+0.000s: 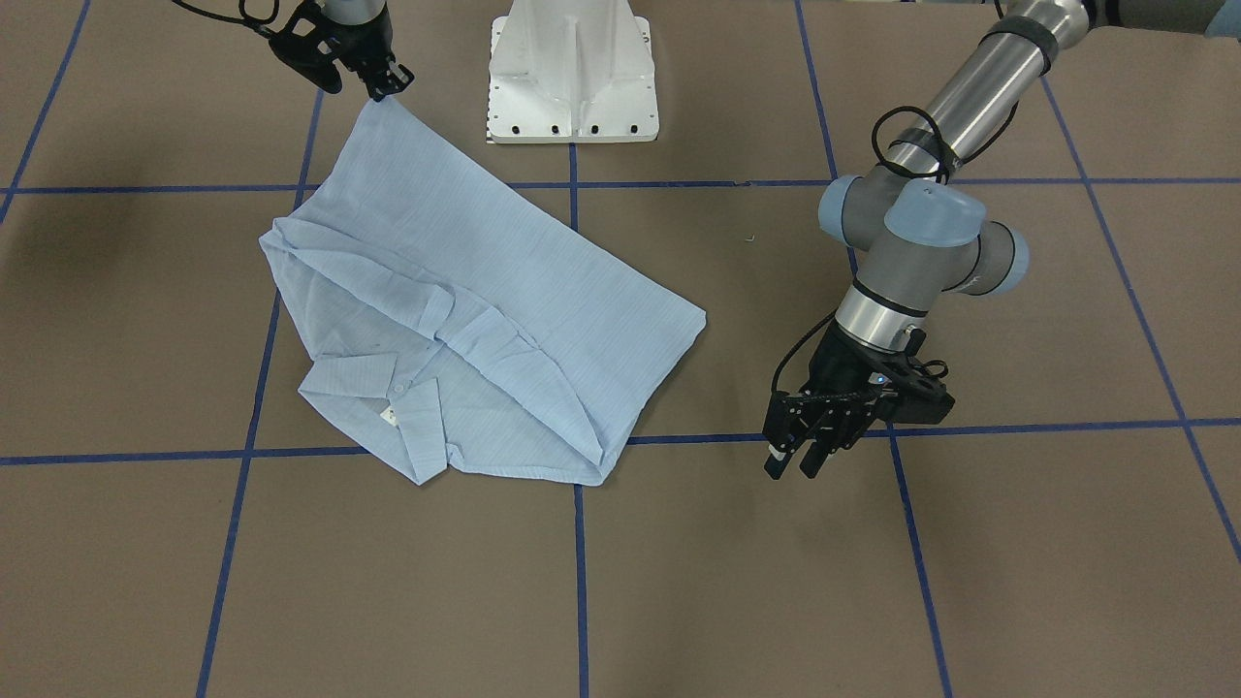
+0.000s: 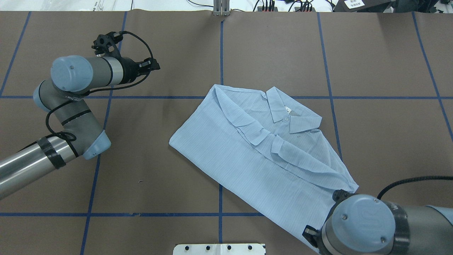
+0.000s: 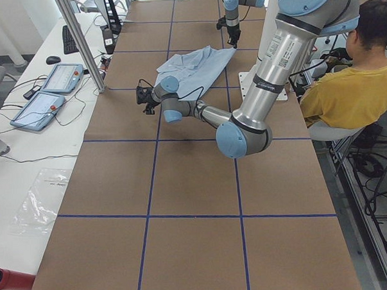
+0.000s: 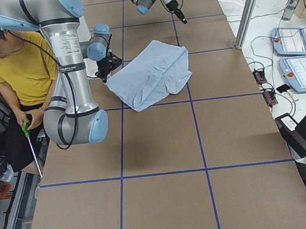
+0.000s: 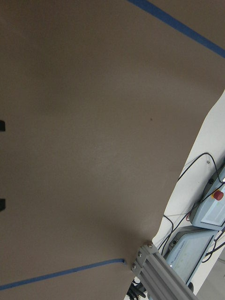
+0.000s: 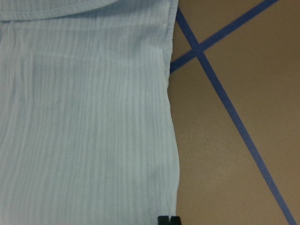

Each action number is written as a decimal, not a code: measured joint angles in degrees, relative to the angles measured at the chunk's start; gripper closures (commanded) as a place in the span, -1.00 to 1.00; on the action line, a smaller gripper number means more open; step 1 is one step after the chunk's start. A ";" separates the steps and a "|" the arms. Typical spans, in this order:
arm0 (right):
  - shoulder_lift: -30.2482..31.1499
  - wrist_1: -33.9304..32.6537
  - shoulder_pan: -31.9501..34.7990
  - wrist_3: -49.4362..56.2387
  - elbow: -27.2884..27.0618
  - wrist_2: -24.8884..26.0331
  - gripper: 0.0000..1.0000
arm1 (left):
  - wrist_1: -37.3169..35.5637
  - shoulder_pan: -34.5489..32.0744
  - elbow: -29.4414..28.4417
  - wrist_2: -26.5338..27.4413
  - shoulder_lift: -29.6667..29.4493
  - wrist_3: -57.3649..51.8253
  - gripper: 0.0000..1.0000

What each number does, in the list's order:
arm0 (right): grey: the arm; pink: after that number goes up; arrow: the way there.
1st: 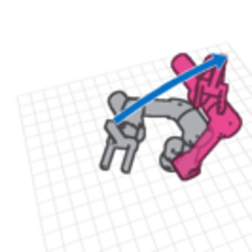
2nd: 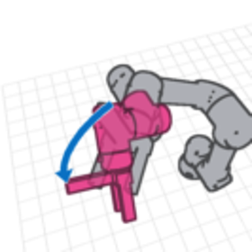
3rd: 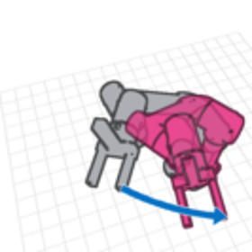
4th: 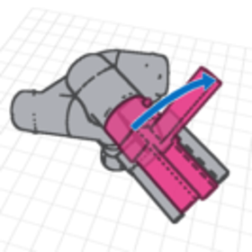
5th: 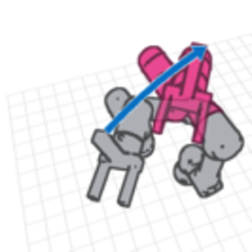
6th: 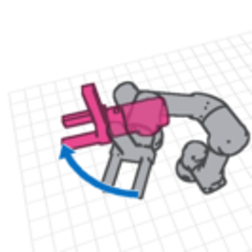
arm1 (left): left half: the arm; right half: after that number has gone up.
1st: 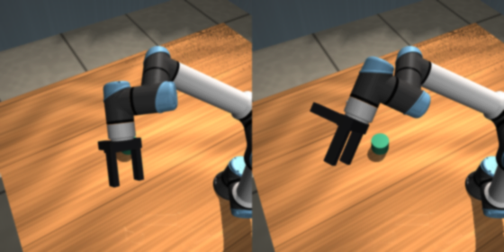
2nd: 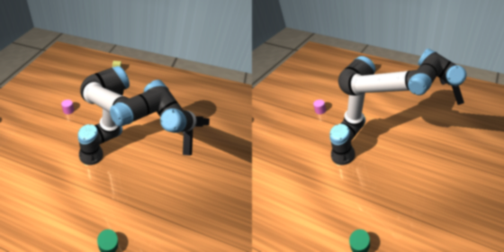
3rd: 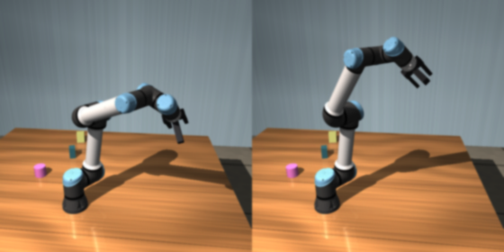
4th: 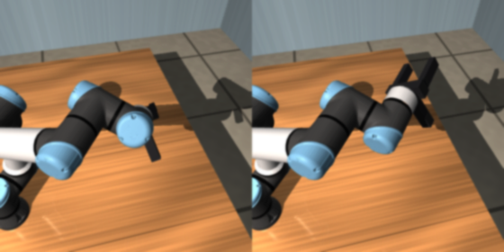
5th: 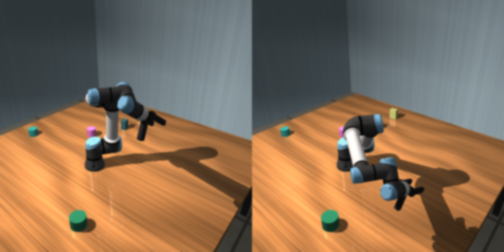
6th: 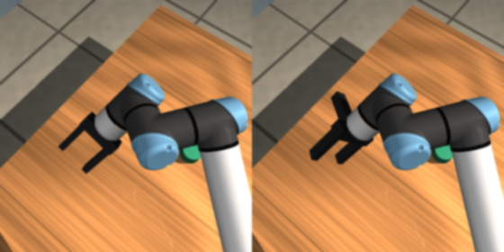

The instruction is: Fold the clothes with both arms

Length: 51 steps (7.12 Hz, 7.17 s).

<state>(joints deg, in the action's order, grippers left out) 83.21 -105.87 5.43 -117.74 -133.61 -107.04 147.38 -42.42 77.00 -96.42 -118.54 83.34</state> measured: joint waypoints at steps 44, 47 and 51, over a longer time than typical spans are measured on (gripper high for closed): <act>-38.77 6.33 16.68 69.11 43.09 4.83 -1.00 | -8.29 -9.46 10.91 -14.68 5.98 -3.01 -0.24; -39.03 2.18 14.02 73.48 43.06 10.29 -1.00 | -8.27 -9.44 10.90 -15.16 6.41 -2.75 -0.24; -38.78 1.09 11.85 73.70 43.20 12.58 -1.00 | -8.25 -9.32 10.77 -15.20 6.90 -2.74 -0.25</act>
<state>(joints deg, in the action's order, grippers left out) 44.43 -104.78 17.29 -44.04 -90.41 -94.46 139.13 -51.74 87.77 -111.62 -111.64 80.59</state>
